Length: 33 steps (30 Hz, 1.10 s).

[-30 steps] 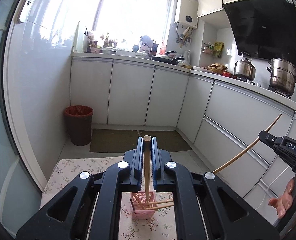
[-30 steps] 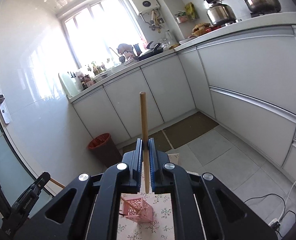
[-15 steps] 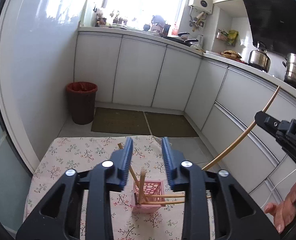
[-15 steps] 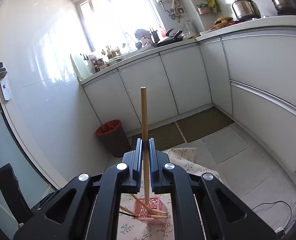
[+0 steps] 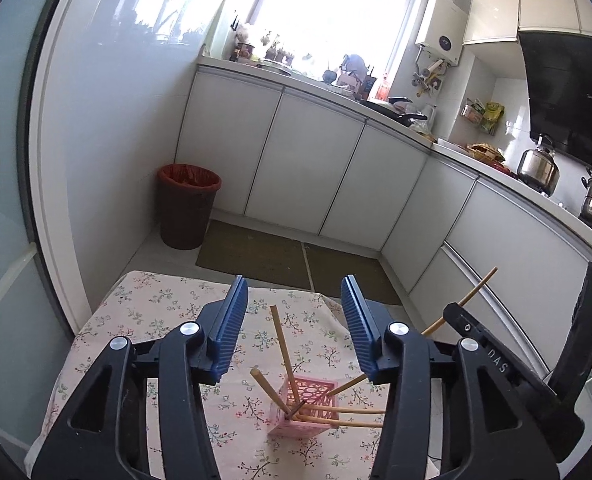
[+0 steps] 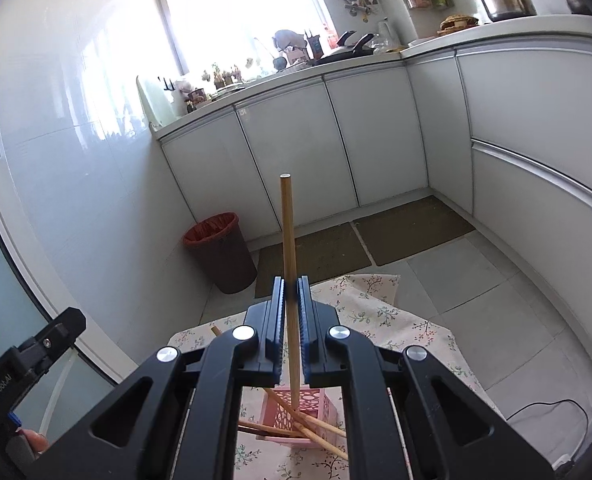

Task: Organize utensils
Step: 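Drop both wooden chopsticks into the pink holder and open both grippers, then move both grippers back over the remaining chopsticks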

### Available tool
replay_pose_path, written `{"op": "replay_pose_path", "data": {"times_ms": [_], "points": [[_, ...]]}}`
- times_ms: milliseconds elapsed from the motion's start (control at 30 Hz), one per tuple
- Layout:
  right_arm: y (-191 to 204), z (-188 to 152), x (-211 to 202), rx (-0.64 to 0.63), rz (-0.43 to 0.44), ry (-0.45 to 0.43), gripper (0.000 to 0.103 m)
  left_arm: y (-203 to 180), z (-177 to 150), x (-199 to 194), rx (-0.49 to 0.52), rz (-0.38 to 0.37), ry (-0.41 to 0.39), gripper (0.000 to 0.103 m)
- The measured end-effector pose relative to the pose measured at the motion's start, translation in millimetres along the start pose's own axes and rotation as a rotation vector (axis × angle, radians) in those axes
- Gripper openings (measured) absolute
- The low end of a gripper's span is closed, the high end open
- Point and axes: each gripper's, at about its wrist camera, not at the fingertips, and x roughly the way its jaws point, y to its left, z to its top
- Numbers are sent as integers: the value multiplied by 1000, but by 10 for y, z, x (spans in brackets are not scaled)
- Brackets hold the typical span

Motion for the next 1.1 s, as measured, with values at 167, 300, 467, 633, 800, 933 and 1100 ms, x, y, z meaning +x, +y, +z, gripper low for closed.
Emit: {"op": "replay_pose_path", "data": {"times_ms": [167, 300, 467, 633, 800, 933, 1100], "points": [[-52, -54, -72, 25, -28, 1, 18, -1, 23, -58, 19, 33, -7, 50], [-112, -115, -293, 2, -75, -24, 26, -63, -14, -136, 40, 38, -4, 57], [-278, -285, -627, 30, -123, -36, 47, -297, -198, -226, 127, 65, 17, 72], [-550, -523, -901, 77, -196, -25, 66, -505, -449, -226, 224, 66, 75, 75], [-873, -720, -1038, 154, -243, 11, 82, -605, -667, -219, 270, 56, 126, 80], [-1073, -887, -1104, 181, -249, 73, 92, -659, -851, -185, 298, 37, 187, 94], [-1408, -1184, -1160, 226, -303, 171, 96, -791, -1247, 86, 397, -22, 389, 96]]}}
